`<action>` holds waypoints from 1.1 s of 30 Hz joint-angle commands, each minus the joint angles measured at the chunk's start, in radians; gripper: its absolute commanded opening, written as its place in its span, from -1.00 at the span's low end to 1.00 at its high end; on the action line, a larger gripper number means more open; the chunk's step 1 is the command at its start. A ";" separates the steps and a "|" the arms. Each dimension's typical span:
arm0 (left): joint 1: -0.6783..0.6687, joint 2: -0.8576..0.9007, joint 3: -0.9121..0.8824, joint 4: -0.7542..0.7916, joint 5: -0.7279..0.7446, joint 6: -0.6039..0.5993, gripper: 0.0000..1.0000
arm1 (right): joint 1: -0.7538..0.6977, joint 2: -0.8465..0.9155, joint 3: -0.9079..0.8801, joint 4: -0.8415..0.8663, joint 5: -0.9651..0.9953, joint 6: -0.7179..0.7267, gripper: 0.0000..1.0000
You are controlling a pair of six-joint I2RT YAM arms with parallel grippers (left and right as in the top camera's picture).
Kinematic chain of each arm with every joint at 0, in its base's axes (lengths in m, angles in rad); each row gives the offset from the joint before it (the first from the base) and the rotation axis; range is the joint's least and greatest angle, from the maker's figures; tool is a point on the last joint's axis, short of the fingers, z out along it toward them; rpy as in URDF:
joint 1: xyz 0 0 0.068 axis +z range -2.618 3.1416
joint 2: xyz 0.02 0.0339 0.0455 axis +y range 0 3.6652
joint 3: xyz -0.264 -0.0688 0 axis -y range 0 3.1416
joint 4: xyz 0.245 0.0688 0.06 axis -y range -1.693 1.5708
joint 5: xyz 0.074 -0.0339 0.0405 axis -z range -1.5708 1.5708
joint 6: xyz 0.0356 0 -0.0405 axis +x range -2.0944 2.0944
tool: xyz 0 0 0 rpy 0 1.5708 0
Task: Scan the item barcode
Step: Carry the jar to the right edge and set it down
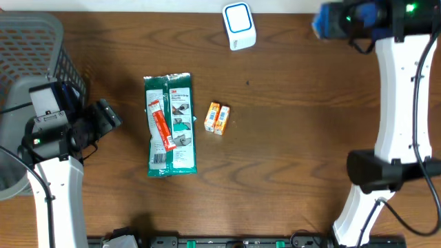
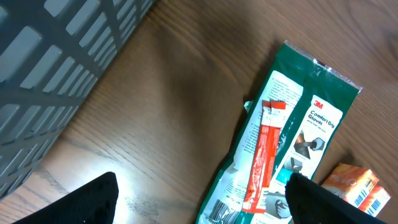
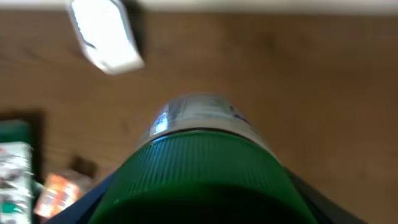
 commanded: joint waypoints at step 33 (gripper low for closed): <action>0.002 0.002 0.013 -0.002 0.005 0.006 0.73 | -0.571 0.072 -0.811 0.365 0.000 0.050 -0.70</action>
